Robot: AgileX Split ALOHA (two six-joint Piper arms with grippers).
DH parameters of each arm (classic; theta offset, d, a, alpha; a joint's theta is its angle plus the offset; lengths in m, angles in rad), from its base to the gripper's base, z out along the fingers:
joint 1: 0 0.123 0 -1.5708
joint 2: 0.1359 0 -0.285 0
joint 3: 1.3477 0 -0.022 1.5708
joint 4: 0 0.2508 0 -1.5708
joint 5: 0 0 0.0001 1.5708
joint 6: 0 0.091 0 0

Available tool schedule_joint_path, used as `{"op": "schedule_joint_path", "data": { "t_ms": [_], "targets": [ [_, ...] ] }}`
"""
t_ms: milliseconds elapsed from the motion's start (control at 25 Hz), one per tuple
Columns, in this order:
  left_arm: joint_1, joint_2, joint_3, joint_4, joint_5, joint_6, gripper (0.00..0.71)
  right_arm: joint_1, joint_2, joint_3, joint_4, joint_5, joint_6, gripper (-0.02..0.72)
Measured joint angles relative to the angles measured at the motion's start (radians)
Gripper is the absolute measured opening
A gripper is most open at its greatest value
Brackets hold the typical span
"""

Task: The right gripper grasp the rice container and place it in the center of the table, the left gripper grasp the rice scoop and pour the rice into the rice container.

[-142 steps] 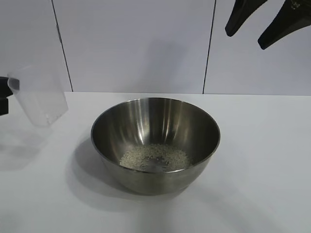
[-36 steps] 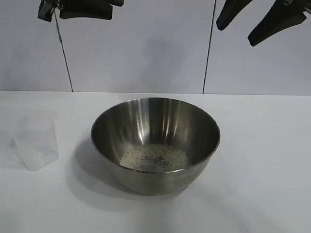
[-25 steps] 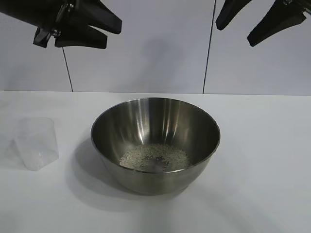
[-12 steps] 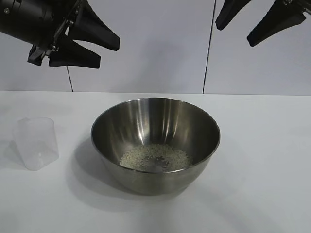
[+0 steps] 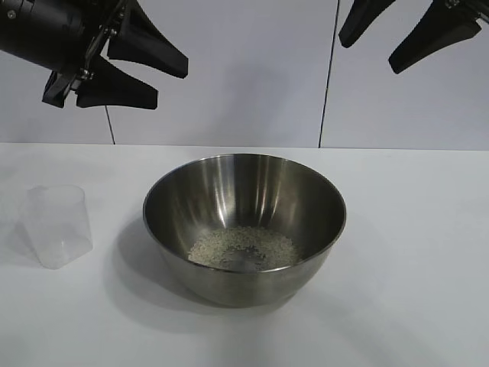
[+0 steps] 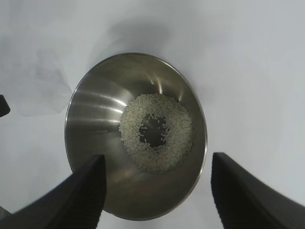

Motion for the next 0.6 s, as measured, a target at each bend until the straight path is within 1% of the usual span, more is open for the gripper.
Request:
{"op": "schedule_joint_path", "data": {
  "t_ms": [200, 400, 600],
  "targets": [
    [0.0, 0.0, 0.0, 0.0, -0.004, -0.004, 0.426, 0.0, 0.0, 0.0, 0.0, -0.026, 0.0, 0.442],
    [0.0, 0.0, 0.0, 0.0, -0.037, -0.007, 0.423, 0.0, 0.0, 0.0, 0.001, -0.088, 0.0, 0.442],
    [0.0, 0.0, 0.0, 0.0, -0.038, -0.007, 0.423, 0.0, 0.0, 0.0, 0.001, -0.157, 0.0, 0.442]
  ]
}}
